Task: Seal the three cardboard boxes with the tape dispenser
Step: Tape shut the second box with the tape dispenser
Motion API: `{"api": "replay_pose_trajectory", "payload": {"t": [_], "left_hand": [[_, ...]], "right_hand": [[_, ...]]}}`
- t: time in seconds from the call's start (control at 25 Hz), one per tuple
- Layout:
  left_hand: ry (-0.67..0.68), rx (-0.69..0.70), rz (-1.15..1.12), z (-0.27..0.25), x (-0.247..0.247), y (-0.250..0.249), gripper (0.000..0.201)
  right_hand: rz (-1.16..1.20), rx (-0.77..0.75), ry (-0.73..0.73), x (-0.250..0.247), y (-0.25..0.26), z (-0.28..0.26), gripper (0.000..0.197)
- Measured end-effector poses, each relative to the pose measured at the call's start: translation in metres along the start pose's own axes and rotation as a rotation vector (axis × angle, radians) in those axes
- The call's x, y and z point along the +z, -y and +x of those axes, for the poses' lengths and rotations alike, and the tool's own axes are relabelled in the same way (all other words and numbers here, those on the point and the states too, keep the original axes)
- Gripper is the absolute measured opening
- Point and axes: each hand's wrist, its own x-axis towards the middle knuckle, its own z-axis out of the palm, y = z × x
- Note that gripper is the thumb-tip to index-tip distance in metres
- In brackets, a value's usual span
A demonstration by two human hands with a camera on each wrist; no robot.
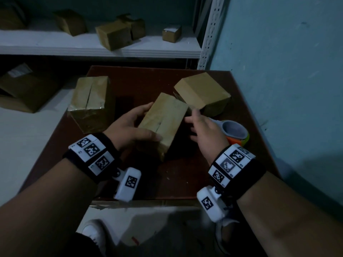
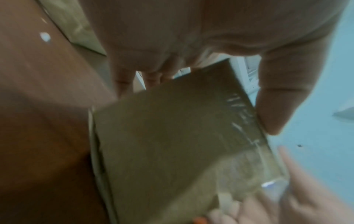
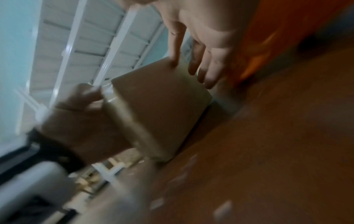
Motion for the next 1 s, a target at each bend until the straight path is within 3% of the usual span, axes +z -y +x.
{"api": "replay_pose_trajectory", "payload": {"t": [0.08, 0.24, 0.32, 0.36, 0.44, 0.56, 0.64, 0.72, 0.84, 1.0], "left_hand": [[0.034, -0.011, -0.073, -0.001, -0.009, 0.0, 0.109], [0.109, 0.102, -0.155, -0.008, -0.008, 0.0, 0.087], [0.061, 0.161, -0.134, -0.013, -0.001, -0.004, 0.07], [0.005, 0.194, -0.055, -0.014, 0.0, -0.004, 0.06], [-0.137, 0.275, 0.326, -0.013, 0.0, -0.006, 0.04], [-0.238, 0.384, 0.916, -0.016, 0.004, -0.006, 0.049], [-0.281, 0.492, 1.01, -0.016, 0.009, -0.008, 0.033], [-0.25, 0.522, 0.953, -0.014, 0.009, -0.009, 0.021], [-0.237, 0.494, 0.942, -0.009, 0.007, -0.007, 0.027], [-0.137, 0.456, 1.058, -0.004, 0.016, 0.003, 0.084]], "right_hand": [[-0.082, -0.083, -0.034, -0.005, 0.0, -0.003, 0.03], [-0.105, -0.192, 0.009, -0.011, -0.002, -0.001, 0.072], [-0.178, -0.219, 0.016, -0.01, -0.006, 0.001, 0.078], [-0.203, -0.215, -0.007, -0.011, -0.008, 0.002, 0.079], [-0.199, -0.181, -0.053, -0.012, -0.009, 0.0, 0.084], [-0.25, -0.147, -0.05, -0.015, -0.004, -0.008, 0.087], [-0.259, -0.14, -0.03, -0.016, -0.002, -0.011, 0.075], [-0.233, -0.123, -0.05, -0.019, -0.002, -0.012, 0.062], [-0.229, -0.125, -0.083, -0.025, -0.003, -0.007, 0.035], [-0.286, -0.171, -0.044, -0.022, -0.003, -0.014, 0.038]]}}
